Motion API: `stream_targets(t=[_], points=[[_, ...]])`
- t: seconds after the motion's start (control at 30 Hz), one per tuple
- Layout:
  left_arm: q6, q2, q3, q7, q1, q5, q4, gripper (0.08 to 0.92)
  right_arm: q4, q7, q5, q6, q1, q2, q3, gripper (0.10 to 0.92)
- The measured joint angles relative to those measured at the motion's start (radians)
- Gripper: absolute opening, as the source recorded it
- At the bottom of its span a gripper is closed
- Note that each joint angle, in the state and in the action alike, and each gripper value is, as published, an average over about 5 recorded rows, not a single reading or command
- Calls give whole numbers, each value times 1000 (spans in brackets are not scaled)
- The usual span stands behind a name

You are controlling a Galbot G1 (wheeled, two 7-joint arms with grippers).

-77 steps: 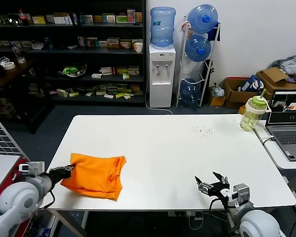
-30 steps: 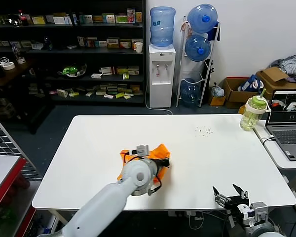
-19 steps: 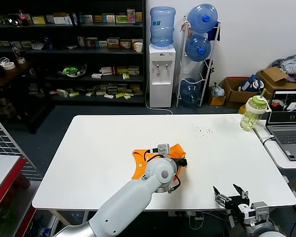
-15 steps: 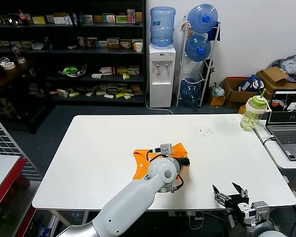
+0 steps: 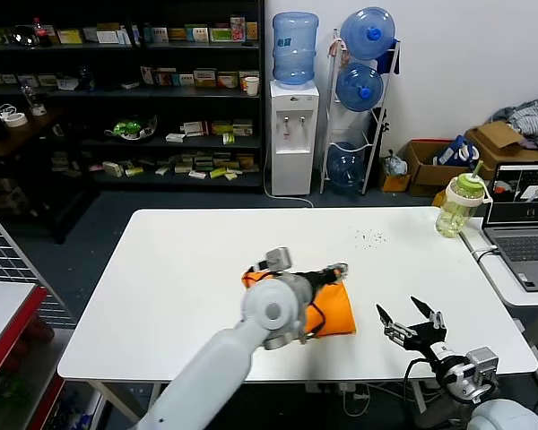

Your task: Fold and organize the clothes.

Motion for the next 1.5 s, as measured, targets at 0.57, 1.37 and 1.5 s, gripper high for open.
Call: stream_targets(t=[0.57, 1.37, 1.5], points=[[-499, 229, -546, 712, 617, 720, -111, 823, -183, -162, -81, 246, 73, 104, 102, 823], [-889, 14, -745, 1014, 923, 1101, -186, 823, -240, -224, -256, 473, 48, 348, 181, 823], [-904, -7, -753, 1024, 932, 1119, -188, 823, -240, -234, -274, 488, 50, 382, 193, 823]])
